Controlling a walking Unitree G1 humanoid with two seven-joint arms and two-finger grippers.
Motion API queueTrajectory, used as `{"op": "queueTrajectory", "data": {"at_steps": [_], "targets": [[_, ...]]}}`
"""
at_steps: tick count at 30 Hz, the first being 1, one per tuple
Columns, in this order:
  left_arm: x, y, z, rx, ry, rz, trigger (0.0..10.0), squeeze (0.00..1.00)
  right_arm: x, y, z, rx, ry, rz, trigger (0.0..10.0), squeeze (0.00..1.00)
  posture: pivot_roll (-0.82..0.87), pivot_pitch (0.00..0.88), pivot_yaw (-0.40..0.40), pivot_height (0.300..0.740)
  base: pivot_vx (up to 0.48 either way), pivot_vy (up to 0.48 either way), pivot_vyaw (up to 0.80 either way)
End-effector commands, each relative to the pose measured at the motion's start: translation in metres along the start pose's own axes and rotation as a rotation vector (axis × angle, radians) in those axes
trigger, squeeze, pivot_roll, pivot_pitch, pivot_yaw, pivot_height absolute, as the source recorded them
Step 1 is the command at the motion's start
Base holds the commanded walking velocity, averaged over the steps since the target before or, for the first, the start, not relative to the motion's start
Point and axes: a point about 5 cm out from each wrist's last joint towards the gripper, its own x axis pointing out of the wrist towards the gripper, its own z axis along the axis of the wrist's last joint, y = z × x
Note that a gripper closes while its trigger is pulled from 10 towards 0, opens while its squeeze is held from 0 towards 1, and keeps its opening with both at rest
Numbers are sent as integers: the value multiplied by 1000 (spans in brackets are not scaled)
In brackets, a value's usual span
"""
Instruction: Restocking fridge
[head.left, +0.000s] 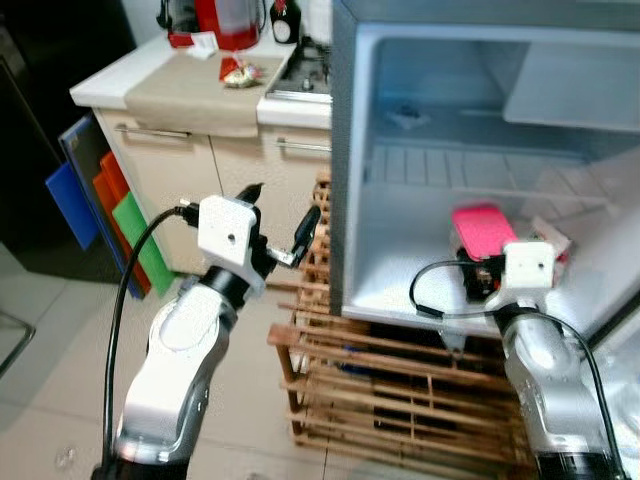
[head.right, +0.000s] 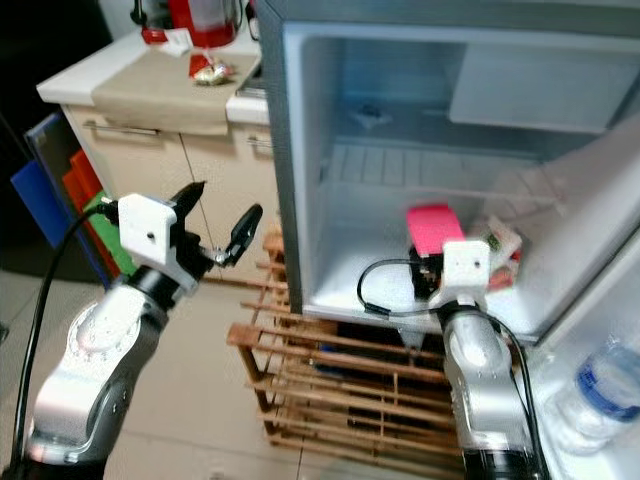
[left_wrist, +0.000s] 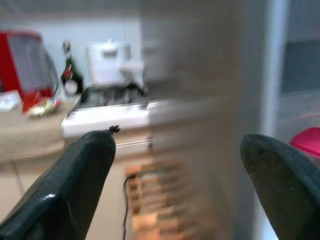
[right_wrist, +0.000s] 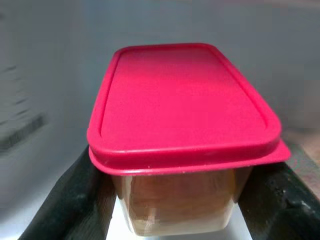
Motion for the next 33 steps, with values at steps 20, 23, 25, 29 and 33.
{"op": "queueTrajectory", "data": {"at_steps": [20, 23, 25, 29, 33], "targets": [[-50, 5, 6, 6, 180, -184, 10000, 0, 63, 57, -1, 62, 67, -16, 0, 0, 216, 101, 85, 740, 0, 0, 0], [-53, -3, 7, 3, 188, -216, 10000, 0, 70, 65, 6, 79, 55, -22, 0, 0, 223, 128, 94, 740, 0, 0, 0], [-54, -5, 9, -3, 196, -223, 10000, 0, 74, 67, 11, 85, 46, -36, 0, 0, 230, 142, 100, 740, 0, 0, 0], [-58, -6, 13, -2, 209, -225, 10000, 0, 79, 68, 17, 99, 41, -66, 0, 0, 253, 163, 115, 740, 0, 0, 0], [-69, -3, 17, 3, 239, -225, 10000, 0, 82, 72, 23, 128, 32, -85, 0, 0, 279, 180, 137, 740, 0, 0, 0]]}}
